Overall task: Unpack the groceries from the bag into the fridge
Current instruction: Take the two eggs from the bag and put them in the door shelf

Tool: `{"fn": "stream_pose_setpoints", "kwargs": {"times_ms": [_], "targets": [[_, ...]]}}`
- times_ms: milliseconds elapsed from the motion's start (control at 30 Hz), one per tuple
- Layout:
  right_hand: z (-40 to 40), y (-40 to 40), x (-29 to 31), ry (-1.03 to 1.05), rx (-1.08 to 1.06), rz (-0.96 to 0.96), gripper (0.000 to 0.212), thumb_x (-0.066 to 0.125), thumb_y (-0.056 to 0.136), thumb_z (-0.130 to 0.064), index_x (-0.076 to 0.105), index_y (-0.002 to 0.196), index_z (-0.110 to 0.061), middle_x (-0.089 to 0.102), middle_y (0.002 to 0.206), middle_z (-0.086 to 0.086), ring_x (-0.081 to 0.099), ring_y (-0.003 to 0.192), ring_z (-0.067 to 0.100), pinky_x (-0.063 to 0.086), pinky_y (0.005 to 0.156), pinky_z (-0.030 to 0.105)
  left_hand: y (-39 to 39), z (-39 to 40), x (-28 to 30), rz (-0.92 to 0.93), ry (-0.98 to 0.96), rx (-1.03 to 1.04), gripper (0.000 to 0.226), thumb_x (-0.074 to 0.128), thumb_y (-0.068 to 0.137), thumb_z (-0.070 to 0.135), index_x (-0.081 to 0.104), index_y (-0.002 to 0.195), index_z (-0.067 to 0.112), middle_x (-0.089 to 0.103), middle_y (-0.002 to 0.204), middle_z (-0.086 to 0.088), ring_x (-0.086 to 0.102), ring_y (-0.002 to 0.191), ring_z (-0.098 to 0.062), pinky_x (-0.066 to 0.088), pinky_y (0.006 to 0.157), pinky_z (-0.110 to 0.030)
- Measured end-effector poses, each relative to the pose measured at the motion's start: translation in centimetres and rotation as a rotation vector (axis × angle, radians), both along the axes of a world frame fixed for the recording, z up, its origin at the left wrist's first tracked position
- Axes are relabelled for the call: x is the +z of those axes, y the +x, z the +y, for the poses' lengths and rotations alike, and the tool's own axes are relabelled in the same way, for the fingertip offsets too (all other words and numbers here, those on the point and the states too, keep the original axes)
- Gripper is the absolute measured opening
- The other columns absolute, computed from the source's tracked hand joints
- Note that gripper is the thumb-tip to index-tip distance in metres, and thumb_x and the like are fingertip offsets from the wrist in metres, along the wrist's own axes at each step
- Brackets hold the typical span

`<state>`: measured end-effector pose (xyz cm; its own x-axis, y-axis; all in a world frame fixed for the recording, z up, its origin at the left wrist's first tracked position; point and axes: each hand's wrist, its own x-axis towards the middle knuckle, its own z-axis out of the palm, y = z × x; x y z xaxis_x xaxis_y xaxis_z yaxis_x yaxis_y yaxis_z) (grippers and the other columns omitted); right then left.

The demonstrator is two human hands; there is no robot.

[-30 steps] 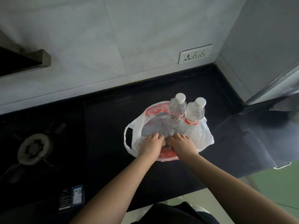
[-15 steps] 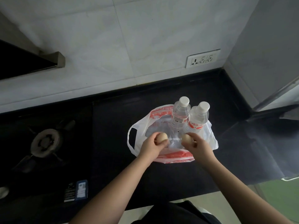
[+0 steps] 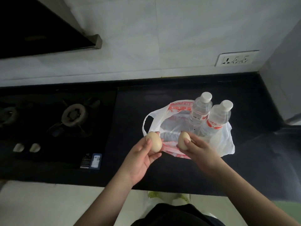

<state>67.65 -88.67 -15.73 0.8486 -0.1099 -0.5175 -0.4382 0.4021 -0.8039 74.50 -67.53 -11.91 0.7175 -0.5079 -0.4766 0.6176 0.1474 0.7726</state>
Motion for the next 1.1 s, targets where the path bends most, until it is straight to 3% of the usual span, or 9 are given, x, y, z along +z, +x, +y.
{"fn": "stream_pose_setpoints", "kwargs": {"times_ms": [200, 300, 400, 500, 733, 833, 933, 1100], "targets": [[3.7, 0.0, 0.6, 0.297, 0.102, -0.100, 0.056, 0.074, 0.078, -0.031, 0.058, 0.128, -0.015, 0.054, 0.133, 0.014, 0.060, 0.117, 0.030, 0.051, 0.092, 0.033, -2.9, 4.0, 0.4, -0.022, -0.028, 0.188, 0.053, 0.060, 0.082, 0.039, 0.055, 0.127, 0.012, 0.071, 0.112, -0.011, 0.070, 0.093, -0.020, 0.056, 0.079, -0.025], [6.0, 0.0, 1.5, 0.282, 0.180, -0.124, 0.047, 0.065, 0.084, -0.023, 0.057, 0.129, -0.014, 0.053, 0.131, 0.013, 0.060, 0.116, 0.030, 0.050, 0.094, 0.034, -4.7, 6.4, 0.8, -0.017, -0.052, 0.294, 0.049, 0.058, 0.083, 0.037, 0.055, 0.123, 0.008, 0.072, 0.109, -0.012, 0.071, 0.091, -0.021, 0.057, 0.077, -0.024], [8.6, 0.2, 3.1, 0.297, 0.285, -0.152, 0.057, 0.074, 0.079, -0.032, 0.057, 0.130, -0.013, 0.055, 0.128, 0.013, 0.058, 0.118, 0.032, 0.049, 0.096, 0.036, -6.6, 8.9, 1.4, -0.013, -0.078, 0.382, 0.037, 0.054, 0.093, 0.033, 0.058, 0.120, 0.009, 0.072, 0.108, -0.014, 0.071, 0.088, -0.021, 0.058, 0.075, -0.024], [11.5, 0.0, 5.0, 0.286, 0.371, -0.161, 0.069, 0.081, 0.071, -0.040, 0.056, 0.130, -0.014, 0.057, 0.125, 0.014, 0.057, 0.119, 0.034, 0.049, 0.096, 0.036, -8.6, 11.8, 2.2, -0.020, -0.106, 0.472, 0.037, 0.048, 0.089, 0.028, 0.061, 0.119, 0.010, 0.072, 0.106, -0.013, 0.071, 0.088, -0.022, 0.058, 0.074, -0.025], [20.7, -2.8, 8.3, 0.264, 0.530, -0.184, 0.069, 0.083, 0.068, -0.044, 0.060, 0.127, -0.018, 0.062, 0.119, 0.016, 0.059, 0.115, 0.030, 0.050, 0.095, 0.036, -14.3, 20.0, 3.6, -0.105, -0.171, 0.621, 0.040, 0.054, 0.092, 0.031, 0.060, 0.123, 0.008, 0.069, 0.107, -0.017, 0.071, 0.087, -0.025, 0.058, 0.069, -0.024], [25.4, -5.0, 8.5, 0.288, 0.600, -0.170, 0.069, 0.084, 0.067, -0.041, 0.060, 0.127, -0.017, 0.059, 0.128, 0.017, 0.056, 0.121, 0.031, 0.048, 0.099, 0.038, -18.0, 24.6, 3.9, -0.156, -0.162, 0.658, 0.051, 0.060, 0.086, 0.036, 0.057, 0.128, 0.009, 0.068, 0.110, -0.016, 0.069, 0.096, -0.025, 0.058, 0.075, -0.025], [30.1, -7.1, 9.0, 0.314, 0.661, -0.141, 0.067, 0.086, 0.064, -0.041, 0.063, 0.124, -0.019, 0.060, 0.127, 0.016, 0.059, 0.118, 0.029, 0.051, 0.092, 0.031, -22.2, 29.4, 4.0, -0.185, -0.161, 0.752, 0.048, 0.059, 0.086, 0.034, 0.059, 0.127, 0.010, 0.068, 0.113, -0.015, 0.066, 0.103, -0.026, 0.056, 0.084, -0.028], [37.9, -10.2, 10.1, 0.318, 0.837, -0.120, 0.060, 0.083, 0.066, -0.039, 0.066, 0.120, -0.018, 0.064, 0.120, 0.017, 0.062, 0.111, 0.024, 0.053, 0.087, 0.029, -28.8, 36.4, 4.9, -0.213, -0.189, 0.959, 0.041, 0.062, 0.082, 0.028, 0.067, 0.118, 0.010, 0.069, 0.112, -0.016, 0.068, 0.100, -0.029, 0.055, 0.083, -0.029]]}}
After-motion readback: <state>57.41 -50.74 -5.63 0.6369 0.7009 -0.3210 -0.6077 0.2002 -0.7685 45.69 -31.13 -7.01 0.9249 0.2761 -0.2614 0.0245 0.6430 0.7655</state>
